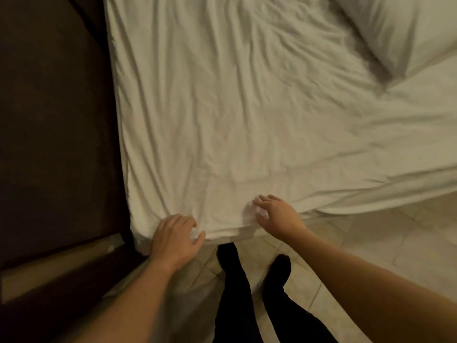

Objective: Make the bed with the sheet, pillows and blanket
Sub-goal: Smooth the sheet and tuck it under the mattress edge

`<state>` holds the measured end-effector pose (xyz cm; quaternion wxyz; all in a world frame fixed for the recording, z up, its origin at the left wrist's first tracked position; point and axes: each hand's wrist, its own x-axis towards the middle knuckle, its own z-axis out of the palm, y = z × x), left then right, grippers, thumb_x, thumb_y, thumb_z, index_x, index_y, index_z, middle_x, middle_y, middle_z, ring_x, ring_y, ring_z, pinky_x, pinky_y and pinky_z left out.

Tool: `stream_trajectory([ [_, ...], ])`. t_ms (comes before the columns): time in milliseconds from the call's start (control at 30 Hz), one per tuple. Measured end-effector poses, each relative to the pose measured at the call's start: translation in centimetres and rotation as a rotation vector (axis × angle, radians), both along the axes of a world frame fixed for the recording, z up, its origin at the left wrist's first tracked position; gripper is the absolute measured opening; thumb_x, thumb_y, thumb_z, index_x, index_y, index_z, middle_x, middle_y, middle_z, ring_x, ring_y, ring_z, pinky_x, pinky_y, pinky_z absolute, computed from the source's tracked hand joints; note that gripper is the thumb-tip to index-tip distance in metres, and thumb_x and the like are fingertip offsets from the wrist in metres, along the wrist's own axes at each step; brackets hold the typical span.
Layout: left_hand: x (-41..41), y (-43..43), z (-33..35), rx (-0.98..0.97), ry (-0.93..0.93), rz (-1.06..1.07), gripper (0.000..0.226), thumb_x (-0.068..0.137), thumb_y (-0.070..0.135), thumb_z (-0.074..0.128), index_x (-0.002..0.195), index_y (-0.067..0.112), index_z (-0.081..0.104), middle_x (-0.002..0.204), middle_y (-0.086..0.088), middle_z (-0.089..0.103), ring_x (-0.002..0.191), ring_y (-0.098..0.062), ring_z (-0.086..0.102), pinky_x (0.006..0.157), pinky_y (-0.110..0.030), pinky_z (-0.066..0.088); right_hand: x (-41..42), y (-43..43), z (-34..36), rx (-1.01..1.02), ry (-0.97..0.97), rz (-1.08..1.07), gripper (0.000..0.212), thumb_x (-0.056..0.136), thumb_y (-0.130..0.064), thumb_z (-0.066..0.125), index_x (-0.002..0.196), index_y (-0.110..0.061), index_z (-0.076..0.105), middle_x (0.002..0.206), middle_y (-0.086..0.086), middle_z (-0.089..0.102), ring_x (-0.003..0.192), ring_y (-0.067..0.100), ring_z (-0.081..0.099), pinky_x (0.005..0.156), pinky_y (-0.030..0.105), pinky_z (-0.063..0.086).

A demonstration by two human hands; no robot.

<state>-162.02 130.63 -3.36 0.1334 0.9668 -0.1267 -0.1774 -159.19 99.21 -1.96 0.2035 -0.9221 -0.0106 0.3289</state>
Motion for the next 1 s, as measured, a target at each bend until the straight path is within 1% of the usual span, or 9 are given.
stream_trajectory([
  [67, 1.6, -3.4, 0.0, -0.058, -0.022, -0.033, 0.029, 0.090, 0.050, 0.056, 0.099, 0.025, 0.065, 0.100, 0.005, 0.065, 0.098, -0.022, 0.060, 0.083, -0.039, 0.050, 0.3, -2.0, 0.3, -0.046, -0.020, -0.053, 0.053, 0.100, -0.039, 0.054, 0.152, -0.032, 0.046, 0.161, -0.008, 0.038, 0.151, 0.022, 0.032, 0.118, 0.040, 0.036],
  [200, 3.6, -10.2, -1.1, -0.145, 0.070, -0.002, 0.043, 0.093, 0.044, 0.061, 0.131, 0.024, 0.064, 0.140, 0.001, 0.058, 0.128, -0.024, 0.052, 0.101, -0.042, 0.051, 0.6, -6.8, 0.5, -0.132, -0.040, -0.110, 0.057, 0.099, -0.037, 0.059, 0.153, -0.037, 0.042, 0.163, -0.009, 0.035, 0.151, 0.022, 0.031, 0.116, 0.041, 0.040],
  [300, 4.2, -14.8, -1.8, -0.183, 0.109, -0.043, 0.046, 0.095, 0.045, 0.061, 0.138, 0.029, 0.060, 0.149, 0.002, 0.052, 0.137, -0.022, 0.044, 0.108, -0.042, 0.047, 0.9, -10.8, 0.6, -0.166, -0.043, -0.150, 0.058, 0.098, -0.035, 0.061, 0.153, -0.036, 0.043, 0.162, -0.008, 0.037, 0.149, 0.023, 0.034, 0.114, 0.041, 0.040],
  [433, 4.4, -21.4, -1.9, -0.220, 0.133, -0.111, 0.047, 0.096, 0.043, 0.063, 0.141, 0.027, 0.060, 0.148, 0.003, 0.053, 0.138, -0.020, 0.043, 0.109, -0.042, 0.046, 0.5, -17.0, 0.6, -0.183, -0.057, -0.190, 0.058, 0.097, -0.035, 0.063, 0.152, -0.038, 0.044, 0.161, -0.009, 0.038, 0.148, 0.022, 0.036, 0.114, 0.041, 0.041],
  [567, 4.7, -28.6, -1.7, -0.254, 0.114, -0.180, 0.043, 0.096, 0.041, 0.066, 0.136, 0.024, 0.063, 0.137, 0.003, 0.060, 0.130, -0.021, 0.049, 0.106, -0.041, 0.047, -0.5, -23.7, 0.6, -0.212, -0.076, -0.219, 0.056, 0.096, -0.034, 0.066, 0.149, -0.041, 0.048, 0.159, -0.013, 0.041, 0.148, 0.020, 0.037, 0.110, 0.042, 0.046],
  [667, 4.8, -34.7, -1.8, -0.279, 0.122, -0.195, 0.039, 0.096, 0.040, 0.066, 0.132, 0.024, 0.065, 0.130, 0.004, 0.063, 0.124, -0.021, 0.052, 0.102, -0.039, 0.049, -1.2, -29.3, 0.5, -0.224, -0.096, -0.224, 0.053, 0.095, -0.032, 0.068, 0.145, -0.041, 0.052, 0.155, -0.014, 0.046, 0.146, 0.021, 0.040, 0.100, 0.042, 0.052],
  [767, 4.4, -40.6, -2.4, -0.292, 0.154, -0.202, 0.040, 0.097, 0.039, 0.065, 0.134, 0.025, 0.063, 0.132, 0.005, 0.062, 0.123, -0.020, 0.051, 0.101, -0.040, 0.049, -1.6, -34.9, 0.2, -0.237, -0.141, -0.216, 0.051, 0.094, -0.027, 0.070, 0.142, -0.037, 0.056, 0.150, -0.012, 0.053, 0.142, 0.024, 0.045, 0.095, 0.043, 0.055],
  [900, 4.3, -47.1, -3.1, -0.216, 0.090, -0.198, 0.048, 0.088, 0.038, 0.074, 0.133, 0.031, 0.061, 0.132, 0.010, 0.061, 0.120, -0.020, 0.053, 0.097, -0.039, 0.049, -1.4, -41.4, -0.3, -0.238, -0.231, -0.190, 0.052, 0.089, -0.019, 0.075, 0.138, -0.031, 0.061, 0.141, -0.006, 0.061, 0.131, 0.027, 0.053, 0.088, 0.042, 0.057],
  [1000, 4.7, -51.2, -4.0, -0.130, 0.047, -0.126, 0.046, 0.083, 0.035, 0.079, 0.127, 0.030, 0.065, 0.128, 0.009, 0.063, 0.116, -0.020, 0.055, 0.093, -0.038, 0.049, -1.0, -46.0, -1.1, -0.258, -0.209, -0.154, 0.056, 0.089, -0.022, 0.076, 0.141, -0.032, 0.058, 0.145, -0.006, 0.058, 0.135, 0.028, 0.050, 0.091, 0.042, 0.055],
])
